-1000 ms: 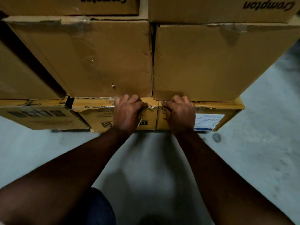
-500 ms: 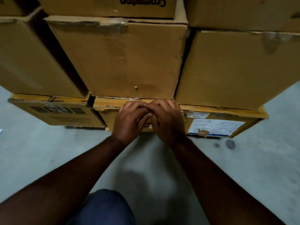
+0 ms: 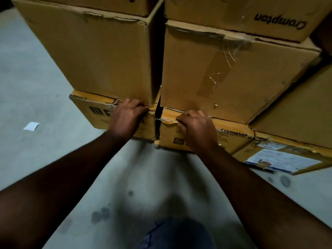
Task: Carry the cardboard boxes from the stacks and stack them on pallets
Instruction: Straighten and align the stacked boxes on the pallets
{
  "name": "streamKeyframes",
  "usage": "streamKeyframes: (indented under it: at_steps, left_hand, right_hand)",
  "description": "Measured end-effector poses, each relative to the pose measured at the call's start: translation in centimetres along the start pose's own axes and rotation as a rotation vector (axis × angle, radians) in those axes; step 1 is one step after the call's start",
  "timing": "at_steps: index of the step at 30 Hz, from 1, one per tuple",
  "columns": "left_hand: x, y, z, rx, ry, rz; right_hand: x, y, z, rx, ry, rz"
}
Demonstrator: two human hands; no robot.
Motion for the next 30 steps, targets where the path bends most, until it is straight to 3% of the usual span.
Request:
streamKeyframes:
  at_steps: [9,16,27,30]
  left_hand:
    - [0.7,0.1,1.2,-0.049,-0.089,-0.042]
    - [-1.3,0.8,1.1,-0.024,-0.114,0.134]
    - [-1.3,0.4,1.3,-0.050,-0.107,0.086]
    - [-1.6,0.2,0.7,-0.036,-0.085,0.055]
  right_hand:
    - [-0.3,0.4,1.0,-0.166,0.007,0.043]
    - [0.1,0.0,0.7,-0.235,-0.003,0.030]
    - [0.2,0.1,1.1,-0.335,-0.006,-0.027]
    - [0.9,-0.4,1.1,-0.325,-0.042,-0.120]
Point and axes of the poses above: each hand's wrist, its own y-axis towards the middle knuckle, its own z-axis out of the palm, x = y × z, the point moved 9 cm from there along y, towards the middle knuckle, and after that the axes turned 4 degrees about z, right-handed, at the moved point
